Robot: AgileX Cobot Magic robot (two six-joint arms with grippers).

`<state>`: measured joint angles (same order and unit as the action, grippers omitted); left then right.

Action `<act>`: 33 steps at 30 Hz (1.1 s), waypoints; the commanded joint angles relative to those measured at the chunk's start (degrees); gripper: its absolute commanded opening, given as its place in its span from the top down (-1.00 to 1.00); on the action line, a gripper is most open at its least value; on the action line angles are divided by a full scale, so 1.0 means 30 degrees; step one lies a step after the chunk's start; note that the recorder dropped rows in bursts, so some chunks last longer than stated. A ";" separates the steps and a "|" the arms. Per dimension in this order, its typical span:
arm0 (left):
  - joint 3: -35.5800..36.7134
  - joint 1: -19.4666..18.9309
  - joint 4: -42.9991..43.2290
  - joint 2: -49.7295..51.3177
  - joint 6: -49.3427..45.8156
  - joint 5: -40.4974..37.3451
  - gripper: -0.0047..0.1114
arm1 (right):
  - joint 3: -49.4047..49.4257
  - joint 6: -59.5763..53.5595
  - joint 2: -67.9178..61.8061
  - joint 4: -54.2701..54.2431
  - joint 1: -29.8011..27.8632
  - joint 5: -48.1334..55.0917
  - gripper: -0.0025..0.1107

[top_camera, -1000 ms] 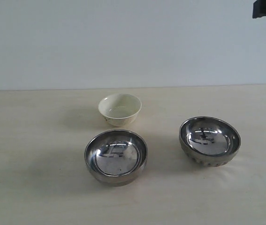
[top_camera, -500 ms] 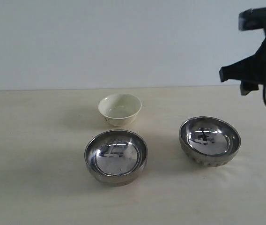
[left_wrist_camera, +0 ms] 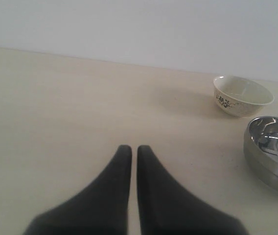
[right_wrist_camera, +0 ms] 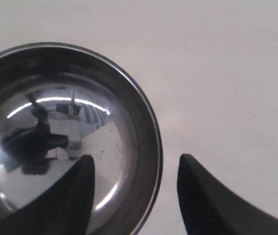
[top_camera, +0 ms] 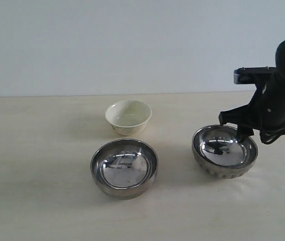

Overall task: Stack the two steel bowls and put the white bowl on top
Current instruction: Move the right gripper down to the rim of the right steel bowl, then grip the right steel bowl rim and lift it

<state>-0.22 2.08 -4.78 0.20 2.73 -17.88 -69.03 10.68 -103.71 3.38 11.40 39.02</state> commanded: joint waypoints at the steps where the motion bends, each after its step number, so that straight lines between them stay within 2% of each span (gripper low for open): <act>1: 0.0073 -0.0065 -0.0052 -0.0067 -0.0052 0.0018 0.85 | -0.0095 -0.2586 -0.0250 -0.2734 -0.1039 -0.0192 0.15; 9: 0.0073 -0.0065 -0.0052 -0.0067 -0.0052 0.0018 0.85 | -0.0095 -0.2956 -0.0624 -0.2666 -0.0997 -0.1086 0.15; 18: 0.0073 -0.0065 -0.0052 -0.0067 -0.0052 0.0018 0.85 | -0.0095 -0.2829 -0.2954 -0.2666 -0.0963 -0.2310 0.16; 23: 0.0073 -0.0065 -0.0052 -0.0067 -0.0052 0.0018 0.85 | -0.0095 -0.2867 -0.2997 -0.2700 -0.0963 -0.2380 0.91; 33: 0.0073 -0.0065 -0.0052 -0.0067 -0.0052 0.0018 0.85 | -0.0095 -0.2636 -0.2964 -0.3003 -0.0963 -0.1661 0.96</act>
<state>-0.22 2.08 -4.78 0.20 2.73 -17.88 -69.37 3.17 -112.56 -6.53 8.63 32.21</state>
